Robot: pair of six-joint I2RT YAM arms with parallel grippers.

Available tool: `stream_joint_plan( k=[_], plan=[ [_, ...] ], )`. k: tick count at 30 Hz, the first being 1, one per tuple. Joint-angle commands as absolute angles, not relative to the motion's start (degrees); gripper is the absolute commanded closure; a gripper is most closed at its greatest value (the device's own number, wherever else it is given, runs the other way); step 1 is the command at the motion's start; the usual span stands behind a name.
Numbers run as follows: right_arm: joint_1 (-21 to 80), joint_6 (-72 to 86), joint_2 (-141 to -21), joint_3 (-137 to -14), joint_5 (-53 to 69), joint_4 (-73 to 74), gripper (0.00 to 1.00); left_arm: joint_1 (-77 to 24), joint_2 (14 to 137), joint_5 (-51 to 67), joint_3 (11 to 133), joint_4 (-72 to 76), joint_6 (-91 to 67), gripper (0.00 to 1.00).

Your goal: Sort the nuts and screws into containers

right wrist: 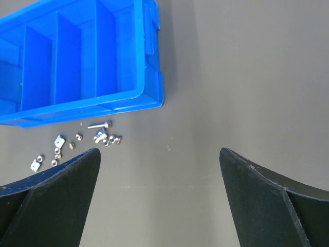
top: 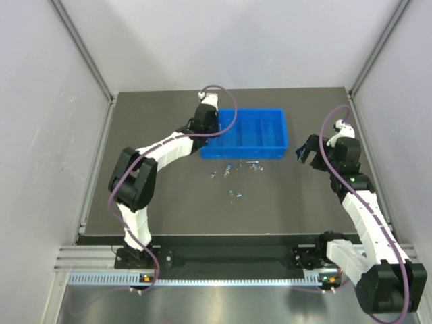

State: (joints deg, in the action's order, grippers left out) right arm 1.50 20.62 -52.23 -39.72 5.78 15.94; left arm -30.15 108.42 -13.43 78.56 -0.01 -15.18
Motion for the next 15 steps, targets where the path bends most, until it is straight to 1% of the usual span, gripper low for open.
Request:
stream_joint_plan(
  k=[1, 3, 4, 6, 7, 8, 11, 13, 15],
  plan=[
    [1.9, 20.3, -51.8, -40.3, 5.2, 15.4, 0.0, -29.8, 107.8, -15.2, 80.2, 1.4, -14.9, 0.88],
    [1.9, 20.2, -51.8, -40.4, 5.2, 15.4, 0.0, -29.8, 106.7, -14.6, 79.5, 1.9, -14.7, 0.8],
    [1.8, 20.2, -51.8, -40.4, 5.2, 15.3, 0.0, -29.8, 105.6, -14.0, 78.8, 2.2, -14.5, 0.73],
    [1.9, 20.3, -51.9, -40.4, 5.4, 15.4, 0.0, -29.9, 104.3, -12.9, 78.3, 1.9, -14.2, 0.65],
    [1.8, 20.2, -52.0, -40.4, 5.6, 15.6, 0.0, -29.8, 103.4, -12.0, 78.3, 1.4, -13.9, 0.59],
    [1.9, 20.2, -52.0, -40.4, 5.8, 15.5, 0.0, -30.0, 102.8, -10.0, 78.4, 0.9, -13.7, 0.56],
    [1.9, 20.2, -51.9, -40.4, 5.9, 15.6, 0.0, -33.0, 99.6, -9.6, 77.8, -2.1, -12.9, 0.48],
    [1.9, 20.2, -51.5, -40.3, 5.6, 15.7, 0.0, -35.9, 96.4, -9.9, 75.2, -2.3, -11.7, 0.47],
    [1.8, 20.4, -51.2, -40.3, 5.5, 15.7, 0.0, -41.4, 93.4, -9.8, 72.7, -1.5, -10.8, 0.47]
  ],
)
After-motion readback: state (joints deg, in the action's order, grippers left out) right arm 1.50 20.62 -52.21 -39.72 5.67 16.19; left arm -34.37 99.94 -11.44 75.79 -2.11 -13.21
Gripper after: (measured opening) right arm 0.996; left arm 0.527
